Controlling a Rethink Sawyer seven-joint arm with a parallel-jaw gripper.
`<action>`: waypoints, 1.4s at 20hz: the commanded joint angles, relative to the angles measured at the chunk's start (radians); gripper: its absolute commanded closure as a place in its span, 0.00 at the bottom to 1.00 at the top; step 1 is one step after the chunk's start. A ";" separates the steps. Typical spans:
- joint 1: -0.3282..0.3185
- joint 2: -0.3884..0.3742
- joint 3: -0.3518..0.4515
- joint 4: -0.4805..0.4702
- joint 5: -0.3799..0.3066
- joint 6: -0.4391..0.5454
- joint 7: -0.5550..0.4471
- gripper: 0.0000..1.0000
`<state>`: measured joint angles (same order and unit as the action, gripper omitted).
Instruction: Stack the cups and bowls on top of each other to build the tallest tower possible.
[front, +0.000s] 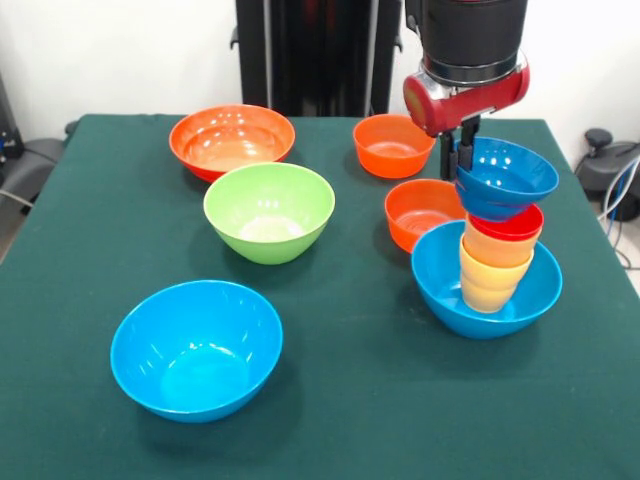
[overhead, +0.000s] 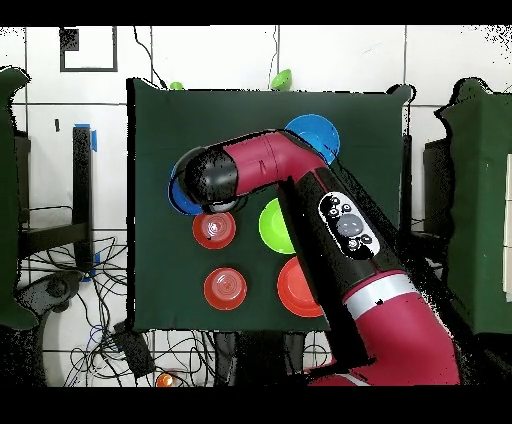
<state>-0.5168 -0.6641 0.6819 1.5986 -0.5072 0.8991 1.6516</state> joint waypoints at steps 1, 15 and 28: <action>0.028 0.048 -0.058 -0.024 -0.041 -0.047 0.022 1.00; 0.044 0.050 -0.044 -0.017 0.009 -0.029 0.052 1.00; 0.055 0.049 -0.052 -0.019 0.016 -0.039 0.056 1.00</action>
<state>-0.4797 -0.6641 0.6819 1.5986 -0.4927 0.8991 1.6516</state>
